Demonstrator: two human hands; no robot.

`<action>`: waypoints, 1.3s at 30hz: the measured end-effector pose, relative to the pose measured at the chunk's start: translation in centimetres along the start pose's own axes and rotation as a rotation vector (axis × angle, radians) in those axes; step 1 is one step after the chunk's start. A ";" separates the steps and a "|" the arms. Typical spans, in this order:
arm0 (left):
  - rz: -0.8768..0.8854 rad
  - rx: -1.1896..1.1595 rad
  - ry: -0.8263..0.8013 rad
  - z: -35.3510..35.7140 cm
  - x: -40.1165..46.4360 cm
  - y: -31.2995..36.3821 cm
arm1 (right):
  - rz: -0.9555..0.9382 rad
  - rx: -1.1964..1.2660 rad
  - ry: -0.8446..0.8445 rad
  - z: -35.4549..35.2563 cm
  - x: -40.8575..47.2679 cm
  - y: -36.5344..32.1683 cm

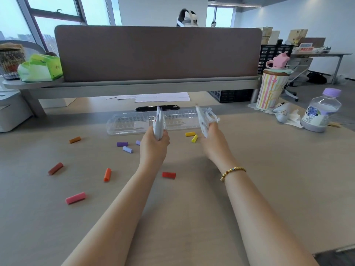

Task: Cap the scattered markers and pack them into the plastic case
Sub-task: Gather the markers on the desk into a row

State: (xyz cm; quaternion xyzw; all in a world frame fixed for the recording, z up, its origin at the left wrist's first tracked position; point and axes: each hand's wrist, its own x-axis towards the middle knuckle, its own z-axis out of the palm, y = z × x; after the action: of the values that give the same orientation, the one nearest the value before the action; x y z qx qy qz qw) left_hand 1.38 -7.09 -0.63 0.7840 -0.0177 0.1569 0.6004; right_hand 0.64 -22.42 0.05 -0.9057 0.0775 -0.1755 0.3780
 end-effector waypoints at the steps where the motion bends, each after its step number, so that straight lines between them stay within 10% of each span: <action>1: -0.002 -0.050 0.025 0.0 -0.1 0.0 | -0.015 0.141 0.031 0.2 0.0 -0.7; 11: 0.026 -0.174 0.035 0.7 -0.2 -1.1 | 0.035 0.741 0.211 2.0 -0.3 -0.6; 39: -0.062 -0.173 0.039 0.2 -0.1 -2.5 | 0.094 0.666 0.084 4.0 -0.7 0.4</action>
State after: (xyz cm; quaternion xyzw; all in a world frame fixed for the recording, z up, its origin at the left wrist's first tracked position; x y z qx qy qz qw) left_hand 1.87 -6.60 -3.05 0.7262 0.0050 0.1515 0.6705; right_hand 1.48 -19.92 -3.05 -0.7201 0.0731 -0.2109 0.6571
